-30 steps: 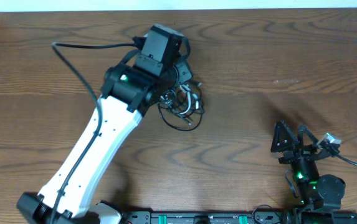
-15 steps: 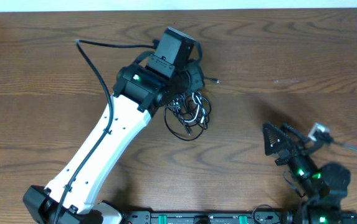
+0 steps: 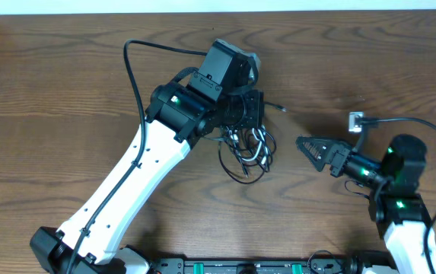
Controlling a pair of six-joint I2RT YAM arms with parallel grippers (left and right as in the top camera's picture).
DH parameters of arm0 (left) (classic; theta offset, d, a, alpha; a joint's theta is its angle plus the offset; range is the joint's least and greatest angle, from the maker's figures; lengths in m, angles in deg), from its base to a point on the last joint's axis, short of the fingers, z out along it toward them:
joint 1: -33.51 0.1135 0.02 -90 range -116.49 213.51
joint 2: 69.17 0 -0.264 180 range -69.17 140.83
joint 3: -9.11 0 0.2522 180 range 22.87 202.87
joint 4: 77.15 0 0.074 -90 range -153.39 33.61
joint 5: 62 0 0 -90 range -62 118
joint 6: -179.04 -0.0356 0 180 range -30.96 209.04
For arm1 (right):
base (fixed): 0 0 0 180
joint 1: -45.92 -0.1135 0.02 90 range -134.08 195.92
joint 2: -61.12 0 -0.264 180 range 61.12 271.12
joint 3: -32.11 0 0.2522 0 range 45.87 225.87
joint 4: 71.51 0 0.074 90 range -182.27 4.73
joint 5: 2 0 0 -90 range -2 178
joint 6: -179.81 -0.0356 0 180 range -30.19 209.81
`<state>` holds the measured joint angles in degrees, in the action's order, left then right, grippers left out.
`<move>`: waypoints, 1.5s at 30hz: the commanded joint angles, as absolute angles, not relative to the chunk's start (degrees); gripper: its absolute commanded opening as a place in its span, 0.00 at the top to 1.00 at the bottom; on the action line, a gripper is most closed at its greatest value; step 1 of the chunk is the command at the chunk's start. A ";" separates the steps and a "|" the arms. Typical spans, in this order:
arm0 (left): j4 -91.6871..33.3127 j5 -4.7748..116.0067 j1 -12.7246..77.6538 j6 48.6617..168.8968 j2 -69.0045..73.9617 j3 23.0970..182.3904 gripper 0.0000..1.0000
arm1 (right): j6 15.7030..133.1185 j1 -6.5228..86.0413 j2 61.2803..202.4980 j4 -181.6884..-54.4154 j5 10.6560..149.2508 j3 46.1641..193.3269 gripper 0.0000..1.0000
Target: Untangle cables
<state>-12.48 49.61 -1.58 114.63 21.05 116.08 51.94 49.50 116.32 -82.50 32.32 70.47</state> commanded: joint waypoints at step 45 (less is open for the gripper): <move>-12.41 66.44 -1.60 108.97 21.00 116.84 0.92 | 33.30 23.31 133.85 -68.12 71.11 70.60 0.95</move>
<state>-12.22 62.94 -1.58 109.93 21.07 116.08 31.02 23.57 133.12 -67.86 65.98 70.47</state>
